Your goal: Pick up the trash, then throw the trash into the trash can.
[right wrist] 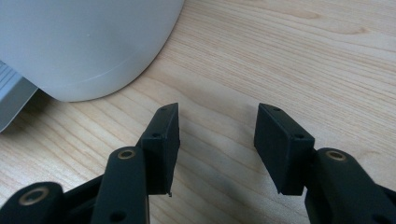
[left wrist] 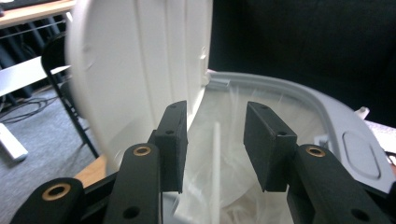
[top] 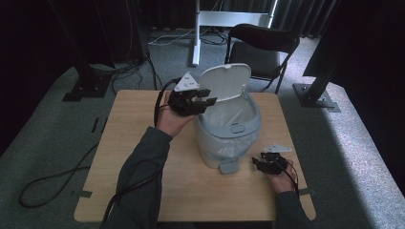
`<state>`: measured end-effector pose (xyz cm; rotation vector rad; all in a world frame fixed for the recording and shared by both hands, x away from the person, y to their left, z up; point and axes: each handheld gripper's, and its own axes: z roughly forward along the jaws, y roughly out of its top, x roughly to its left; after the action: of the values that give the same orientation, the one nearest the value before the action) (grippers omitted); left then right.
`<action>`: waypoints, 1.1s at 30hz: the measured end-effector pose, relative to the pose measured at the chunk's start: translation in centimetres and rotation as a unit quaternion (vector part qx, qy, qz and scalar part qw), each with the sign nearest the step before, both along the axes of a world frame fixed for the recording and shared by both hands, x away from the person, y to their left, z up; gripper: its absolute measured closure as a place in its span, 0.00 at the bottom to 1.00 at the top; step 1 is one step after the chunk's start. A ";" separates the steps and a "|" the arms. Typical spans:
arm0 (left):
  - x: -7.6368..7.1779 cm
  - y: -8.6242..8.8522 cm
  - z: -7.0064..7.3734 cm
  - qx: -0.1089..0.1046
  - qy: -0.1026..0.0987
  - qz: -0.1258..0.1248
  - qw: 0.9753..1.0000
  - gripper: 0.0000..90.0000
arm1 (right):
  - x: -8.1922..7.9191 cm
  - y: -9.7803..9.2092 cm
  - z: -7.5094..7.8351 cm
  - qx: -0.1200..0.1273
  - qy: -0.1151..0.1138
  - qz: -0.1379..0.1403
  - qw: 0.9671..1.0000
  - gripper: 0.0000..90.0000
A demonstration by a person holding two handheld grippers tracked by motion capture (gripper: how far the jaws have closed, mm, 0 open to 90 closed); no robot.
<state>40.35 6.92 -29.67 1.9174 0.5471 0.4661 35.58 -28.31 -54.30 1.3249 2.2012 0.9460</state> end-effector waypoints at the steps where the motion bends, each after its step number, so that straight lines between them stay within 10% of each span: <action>1: -0.1 0.3 -0.1 -0.001 0.000 0.004 1.000 0.67 | 0.0 0.0 0.0 0.000 0.000 -0.001 1.000 0.55; 9: -0.4 2.8 -0.5 -0.020 0.003 0.029 0.999 0.67 | -0.2 0.0 -0.2 0.005 -0.006 -0.001 1.000 0.53; 19: -0.6 4.9 -0.3 -0.034 0.004 0.061 0.998 0.63 | -0.1 0.5 -0.5 0.005 -0.009 0.017 1.000 0.27; 33: -0.4 7.5 -2.0 -0.030 0.025 0.095 0.995 0.60 | 0.0 0.5 -0.5 0.005 -0.009 0.016 1.000 0.27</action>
<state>39.97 14.44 -31.62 1.8311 0.7725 0.5195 35.53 -27.79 -54.84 1.2838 2.2148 0.9773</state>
